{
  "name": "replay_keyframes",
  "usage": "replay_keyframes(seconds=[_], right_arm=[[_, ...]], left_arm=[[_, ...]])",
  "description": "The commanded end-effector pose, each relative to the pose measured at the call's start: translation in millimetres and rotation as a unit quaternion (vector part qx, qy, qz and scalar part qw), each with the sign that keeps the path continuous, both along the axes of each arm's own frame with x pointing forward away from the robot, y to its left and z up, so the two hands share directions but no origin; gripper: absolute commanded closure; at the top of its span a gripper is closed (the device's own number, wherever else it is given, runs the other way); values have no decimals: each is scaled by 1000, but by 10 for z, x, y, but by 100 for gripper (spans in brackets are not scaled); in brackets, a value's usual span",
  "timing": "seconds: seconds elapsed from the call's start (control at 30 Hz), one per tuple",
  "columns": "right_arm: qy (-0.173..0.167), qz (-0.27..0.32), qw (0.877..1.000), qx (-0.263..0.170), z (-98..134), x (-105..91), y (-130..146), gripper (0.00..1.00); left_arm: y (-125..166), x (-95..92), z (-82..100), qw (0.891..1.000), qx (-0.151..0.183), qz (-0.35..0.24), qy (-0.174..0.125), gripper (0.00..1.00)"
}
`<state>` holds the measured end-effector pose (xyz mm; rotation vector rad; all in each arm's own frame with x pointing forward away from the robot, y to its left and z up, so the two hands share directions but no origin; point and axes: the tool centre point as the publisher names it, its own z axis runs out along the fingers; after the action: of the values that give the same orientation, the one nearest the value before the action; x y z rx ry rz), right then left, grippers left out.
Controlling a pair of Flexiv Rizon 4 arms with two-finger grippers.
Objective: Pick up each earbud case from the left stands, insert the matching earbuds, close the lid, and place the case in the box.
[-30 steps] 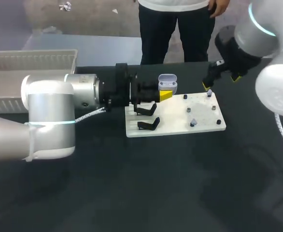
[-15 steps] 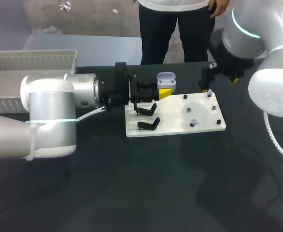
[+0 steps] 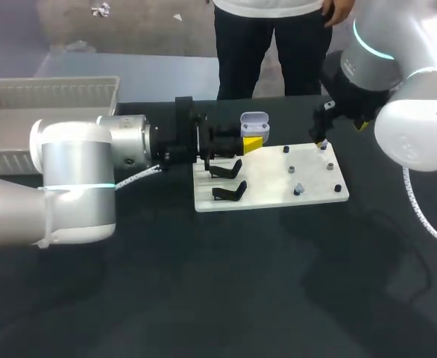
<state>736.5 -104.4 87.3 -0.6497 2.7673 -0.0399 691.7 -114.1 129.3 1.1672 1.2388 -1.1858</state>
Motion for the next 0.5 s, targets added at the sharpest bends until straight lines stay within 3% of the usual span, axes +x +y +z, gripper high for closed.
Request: replay_keyframes(seconds=[0.03, 0.2, 0.5], right_arm=[[23, -8, 1000, -15, -97, 169, 76, 0], [33, -9, 998, -46, -180, 204, 118, 0], [40, -26, 997, -60, -341, 248, 105, 0]], left_arm=[[-1, -12, -4, 1000, -2, 3, -2, 100], [-1, -12, -4, 1000, -2, 3, -2, 100], [-1, -12, -4, 1000, -2, 3, -2, 100]])
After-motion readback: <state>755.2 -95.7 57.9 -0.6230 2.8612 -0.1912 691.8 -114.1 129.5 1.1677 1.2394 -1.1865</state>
